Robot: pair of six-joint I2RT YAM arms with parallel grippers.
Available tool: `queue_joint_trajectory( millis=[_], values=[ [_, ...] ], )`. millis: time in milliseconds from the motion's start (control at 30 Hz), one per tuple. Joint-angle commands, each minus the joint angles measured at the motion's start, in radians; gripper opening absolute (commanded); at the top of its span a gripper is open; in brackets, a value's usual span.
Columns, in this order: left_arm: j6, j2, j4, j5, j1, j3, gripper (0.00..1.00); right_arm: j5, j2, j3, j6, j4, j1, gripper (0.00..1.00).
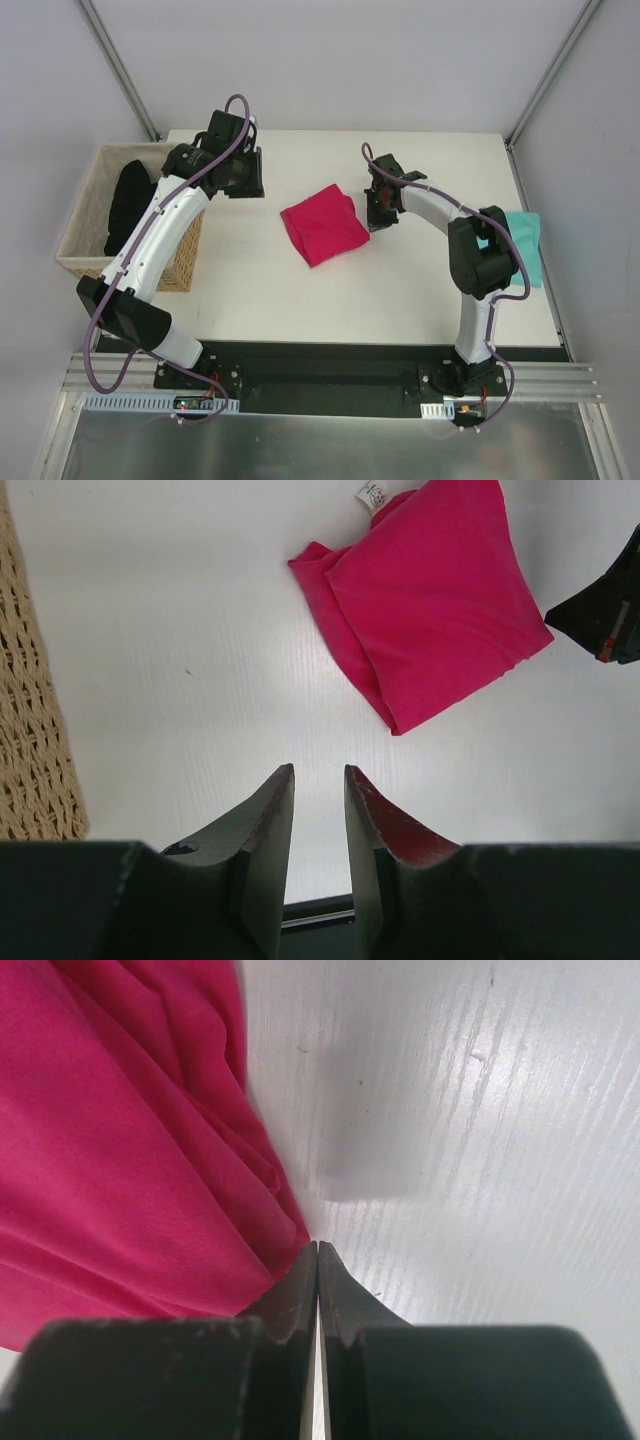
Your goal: Fold and stack the t-shirts
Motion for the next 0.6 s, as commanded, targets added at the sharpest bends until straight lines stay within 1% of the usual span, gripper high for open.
queue_joint_trajectory(
  millis=[0,367,567],
  values=[
    [-0.014,-0.037,-0.014,-0.028,0.005,-0.012,0.27,-0.011,-0.002,0.009,-0.01,-0.015,0.007,0.01],
    [-0.012,-0.036,-0.012,-0.04,0.007,-0.013,0.27,-0.04,-0.016,0.01,-0.027,-0.028,0.03,0.01],
    [-0.012,-0.033,-0.012,-0.043,0.005,-0.015,0.27,-0.054,-0.036,-0.01,-0.009,-0.018,0.053,0.01]
  ],
)
